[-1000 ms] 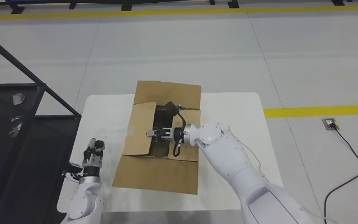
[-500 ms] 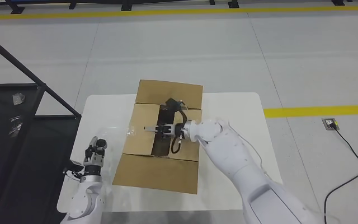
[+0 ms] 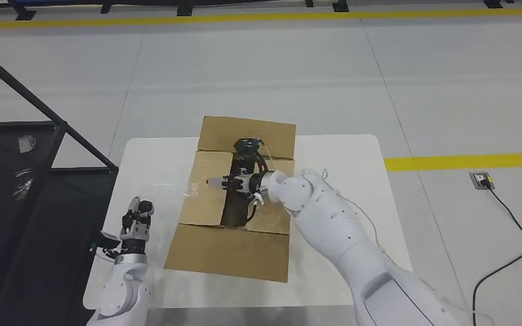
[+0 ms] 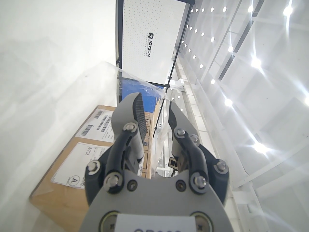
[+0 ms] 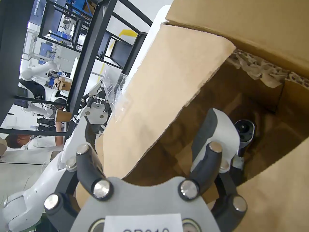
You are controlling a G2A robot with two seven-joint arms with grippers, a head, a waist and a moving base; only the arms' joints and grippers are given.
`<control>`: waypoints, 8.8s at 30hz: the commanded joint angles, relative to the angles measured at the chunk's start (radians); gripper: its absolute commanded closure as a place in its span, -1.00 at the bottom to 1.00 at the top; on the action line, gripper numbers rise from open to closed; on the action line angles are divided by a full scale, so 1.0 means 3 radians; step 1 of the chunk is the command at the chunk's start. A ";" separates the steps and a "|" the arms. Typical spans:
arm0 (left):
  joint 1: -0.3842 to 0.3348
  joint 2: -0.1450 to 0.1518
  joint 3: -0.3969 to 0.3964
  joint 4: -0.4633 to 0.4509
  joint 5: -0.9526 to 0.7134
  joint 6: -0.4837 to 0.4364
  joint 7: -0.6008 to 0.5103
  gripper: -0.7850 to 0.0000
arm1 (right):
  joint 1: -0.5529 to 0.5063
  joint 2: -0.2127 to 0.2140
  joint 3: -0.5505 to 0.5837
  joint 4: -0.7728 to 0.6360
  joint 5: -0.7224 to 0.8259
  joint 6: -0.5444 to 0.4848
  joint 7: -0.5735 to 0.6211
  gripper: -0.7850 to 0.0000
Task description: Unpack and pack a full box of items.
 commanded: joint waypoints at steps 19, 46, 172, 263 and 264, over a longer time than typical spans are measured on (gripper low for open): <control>-0.0031 -0.0025 -0.0010 -0.0018 0.0096 0.0047 0.0028 0.30 | -0.0919 0.0363 -0.0003 -0.2197 -0.1960 0.1116 -0.0601 -1.00; 0.0004 -0.0067 0.0008 -0.0110 0.0245 0.0103 0.0177 0.33 | -0.0673 -0.0133 -0.1447 -0.2396 -0.4095 0.1753 0.0047 -1.00; 0.0199 -0.0103 -0.0308 -0.0460 0.0238 0.0661 0.0001 0.25 | 0.0382 -0.0894 -0.1922 -0.0333 -0.2009 0.1298 -0.0654 0.36; 0.0071 -0.0116 -0.0175 -0.0206 0.0525 0.0470 -0.0100 0.11 | 0.0116 -0.0701 -0.0344 0.0198 0.0420 0.1085 -0.0244 1.00; 0.0074 -0.0117 -0.0171 -0.0212 0.0528 0.0469 -0.0104 0.11 | 0.0111 -0.0702 -0.0341 0.0201 0.0407 0.1092 -0.0273 1.00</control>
